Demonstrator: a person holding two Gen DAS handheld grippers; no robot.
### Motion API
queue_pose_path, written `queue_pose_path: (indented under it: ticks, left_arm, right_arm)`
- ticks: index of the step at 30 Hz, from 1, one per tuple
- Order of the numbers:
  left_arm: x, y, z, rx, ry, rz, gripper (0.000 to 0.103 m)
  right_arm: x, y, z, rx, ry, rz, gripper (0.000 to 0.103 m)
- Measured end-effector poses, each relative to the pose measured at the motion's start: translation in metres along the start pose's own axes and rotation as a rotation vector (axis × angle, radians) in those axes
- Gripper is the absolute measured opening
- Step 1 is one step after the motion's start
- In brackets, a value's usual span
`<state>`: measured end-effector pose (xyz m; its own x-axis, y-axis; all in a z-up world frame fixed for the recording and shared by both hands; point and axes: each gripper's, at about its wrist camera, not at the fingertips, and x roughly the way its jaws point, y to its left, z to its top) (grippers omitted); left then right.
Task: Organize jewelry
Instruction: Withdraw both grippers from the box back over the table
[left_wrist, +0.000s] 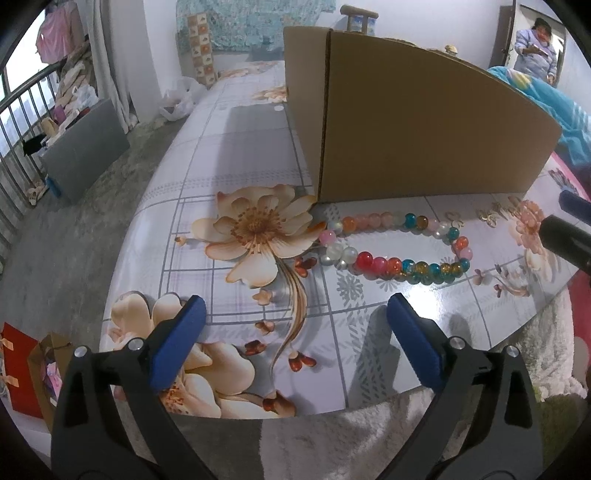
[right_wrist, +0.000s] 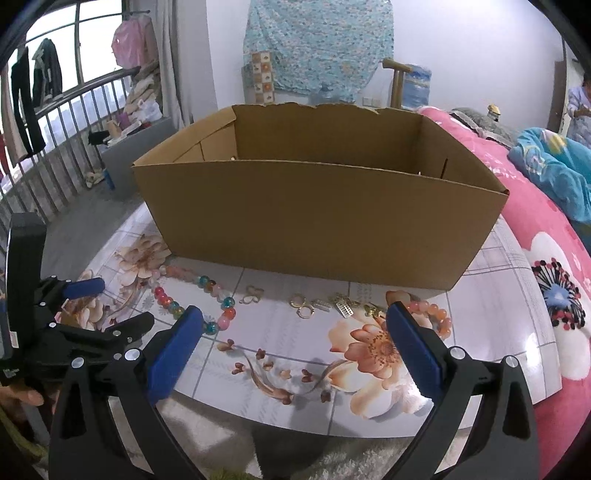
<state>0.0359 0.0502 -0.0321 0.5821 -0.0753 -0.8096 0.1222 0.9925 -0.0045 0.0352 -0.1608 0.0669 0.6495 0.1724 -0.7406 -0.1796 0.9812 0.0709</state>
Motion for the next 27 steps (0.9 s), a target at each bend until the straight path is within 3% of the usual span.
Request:
queue_pose_path:
  ticks: [8,27]
  left_arm:
    - [0.0013,-0.0008,0.0050,0.007,0.037,0.004,0.095]
    - [-0.0020,0.0013,0.0035,0.039,0.019,-0.011,0.095]
  right_arm:
    - [0.0035,-0.0008,0.0012,0.004,0.009,-0.013,0.097]
    - [0.0034,-0.0070,-0.0020,0.037,0.012,0.047,0.097]
